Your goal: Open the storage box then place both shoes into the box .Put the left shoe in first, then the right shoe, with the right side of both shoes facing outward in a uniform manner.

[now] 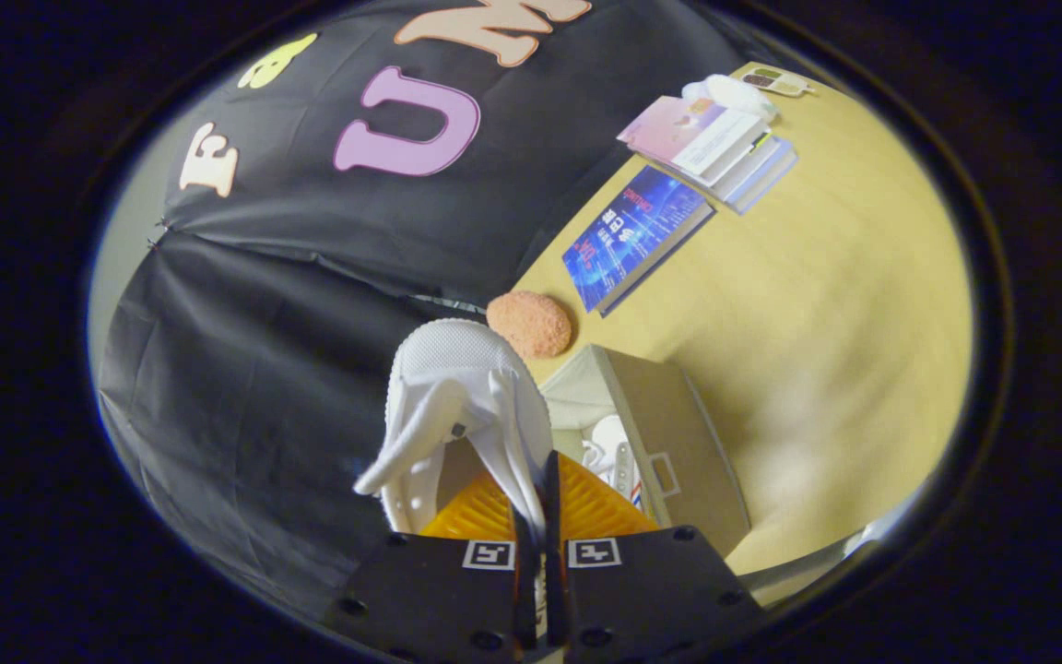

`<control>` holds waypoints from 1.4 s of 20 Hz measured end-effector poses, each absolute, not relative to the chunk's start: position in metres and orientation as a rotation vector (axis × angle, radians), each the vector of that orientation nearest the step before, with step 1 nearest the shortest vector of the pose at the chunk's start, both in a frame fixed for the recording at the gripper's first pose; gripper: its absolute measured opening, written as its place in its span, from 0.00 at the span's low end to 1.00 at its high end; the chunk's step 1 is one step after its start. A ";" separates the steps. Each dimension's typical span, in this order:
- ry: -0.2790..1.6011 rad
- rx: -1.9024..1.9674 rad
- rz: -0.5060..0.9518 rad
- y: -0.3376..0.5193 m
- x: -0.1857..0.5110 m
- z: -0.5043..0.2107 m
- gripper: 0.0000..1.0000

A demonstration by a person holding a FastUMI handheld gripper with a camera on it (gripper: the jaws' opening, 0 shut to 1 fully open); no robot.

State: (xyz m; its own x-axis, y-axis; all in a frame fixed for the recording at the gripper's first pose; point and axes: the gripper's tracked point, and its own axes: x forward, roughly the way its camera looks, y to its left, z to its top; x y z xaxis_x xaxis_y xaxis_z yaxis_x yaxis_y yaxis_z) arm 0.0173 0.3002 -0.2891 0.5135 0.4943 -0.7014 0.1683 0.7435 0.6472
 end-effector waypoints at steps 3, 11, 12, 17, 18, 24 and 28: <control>1.046 0.654 0.152 0.304 0.009 -0.312 0.07; 0.991 0.339 0.050 0.299 0.004 -0.341 0.07; 0.988 0.318 0.047 0.299 0.004 -0.343 0.07; 0.973 0.340 0.093 0.317 -0.002 -0.337 0.42; 0.956 0.366 0.110 0.323 0.002 -0.333 0.48; 0.832 0.346 0.187 0.313 0.015 -0.294 0.77; 0.663 0.244 0.180 0.279 0.032 -0.258 0.95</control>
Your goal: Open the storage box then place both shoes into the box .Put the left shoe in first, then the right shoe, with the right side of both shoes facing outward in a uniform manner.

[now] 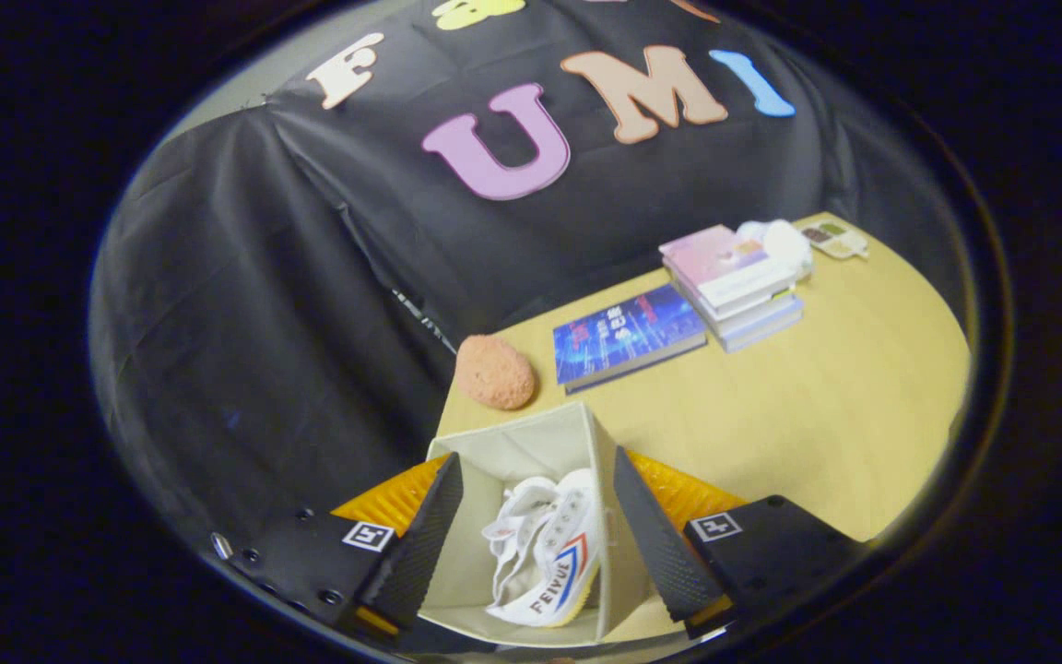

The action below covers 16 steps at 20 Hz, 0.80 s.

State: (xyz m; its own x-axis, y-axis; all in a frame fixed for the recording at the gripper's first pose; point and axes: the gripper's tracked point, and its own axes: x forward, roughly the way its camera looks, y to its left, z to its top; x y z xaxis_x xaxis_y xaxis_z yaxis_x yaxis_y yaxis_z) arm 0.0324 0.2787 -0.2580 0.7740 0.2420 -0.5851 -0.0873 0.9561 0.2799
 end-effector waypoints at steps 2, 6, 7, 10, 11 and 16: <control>0.582 0.201 0.148 0.254 0.041 -0.235 1.00; 0.425 0.114 0.089 0.199 0.053 -0.185 1.00; 0.397 0.092 0.082 0.187 0.054 -0.174 1.00; 0.323 0.004 0.044 0.148 0.058 -0.139 1.00; 0.299 -0.026 0.033 0.138 0.058 -0.127 1.00; 0.190 -0.123 0.026 0.114 0.057 -0.079 1.00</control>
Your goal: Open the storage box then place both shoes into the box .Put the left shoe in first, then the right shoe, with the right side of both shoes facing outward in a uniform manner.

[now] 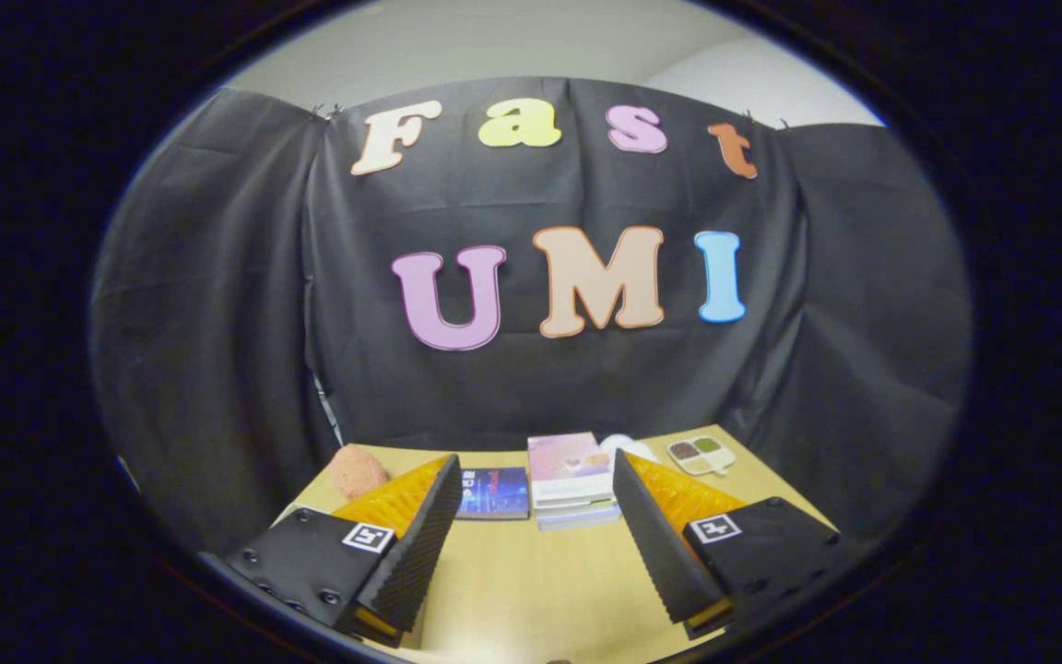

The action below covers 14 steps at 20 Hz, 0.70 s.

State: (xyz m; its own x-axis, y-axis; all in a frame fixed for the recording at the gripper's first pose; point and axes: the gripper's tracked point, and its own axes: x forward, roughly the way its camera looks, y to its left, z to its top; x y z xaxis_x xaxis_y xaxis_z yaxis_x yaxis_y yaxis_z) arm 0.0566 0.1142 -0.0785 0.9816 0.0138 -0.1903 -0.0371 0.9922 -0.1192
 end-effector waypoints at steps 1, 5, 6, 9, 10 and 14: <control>0.178 -0.123 0.033 0.113 0.056 -0.073 1.00; 0.140 -0.074 0.051 0.095 0.059 -0.053 1.00; 0.132 -0.067 0.052 0.088 0.059 -0.047 1.00; 0.094 -0.068 0.042 0.064 0.060 -0.027 1.00; 0.081 -0.065 0.038 0.057 0.061 -0.019 1.00; 0.044 -0.017 0.057 0.039 0.062 0.001 1.00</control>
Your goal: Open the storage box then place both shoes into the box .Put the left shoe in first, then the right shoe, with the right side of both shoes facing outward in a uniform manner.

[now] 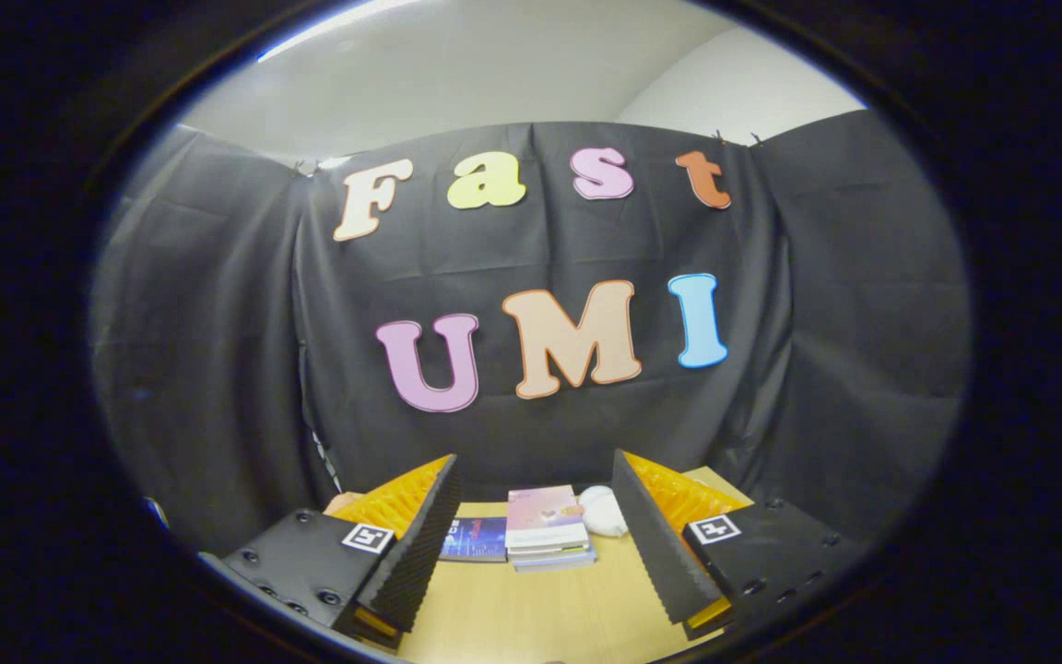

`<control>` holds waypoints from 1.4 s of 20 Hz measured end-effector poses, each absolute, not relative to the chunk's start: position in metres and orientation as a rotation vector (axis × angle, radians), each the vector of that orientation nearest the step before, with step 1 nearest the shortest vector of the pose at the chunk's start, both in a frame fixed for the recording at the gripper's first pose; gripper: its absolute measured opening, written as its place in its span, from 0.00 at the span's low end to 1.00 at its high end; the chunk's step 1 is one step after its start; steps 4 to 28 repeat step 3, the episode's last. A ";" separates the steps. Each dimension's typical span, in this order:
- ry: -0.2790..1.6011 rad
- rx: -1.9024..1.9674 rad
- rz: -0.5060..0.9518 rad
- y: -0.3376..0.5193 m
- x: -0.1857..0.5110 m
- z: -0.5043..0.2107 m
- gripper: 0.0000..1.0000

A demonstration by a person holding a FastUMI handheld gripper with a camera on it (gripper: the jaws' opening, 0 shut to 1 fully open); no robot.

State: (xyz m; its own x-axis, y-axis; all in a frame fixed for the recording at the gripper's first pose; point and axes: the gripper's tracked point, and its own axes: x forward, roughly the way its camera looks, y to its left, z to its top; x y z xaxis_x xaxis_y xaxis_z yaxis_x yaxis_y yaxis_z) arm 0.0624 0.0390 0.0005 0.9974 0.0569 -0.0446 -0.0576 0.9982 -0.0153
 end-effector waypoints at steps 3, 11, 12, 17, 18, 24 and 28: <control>0.044 -0.015 0.072 0.025 0.065 0.002 1.00; 0.044 -0.015 0.072 0.025 0.065 0.002 1.00; 0.044 -0.015 0.072 0.025 0.065 0.002 1.00; 0.044 -0.015 0.072 0.025 0.065 0.002 1.00; 0.044 -0.015 0.072 0.025 0.065 0.002 1.00; 0.044 -0.015 0.072 0.025 0.065 0.002 1.00; 0.044 -0.015 0.072 0.025 0.065 0.002 1.00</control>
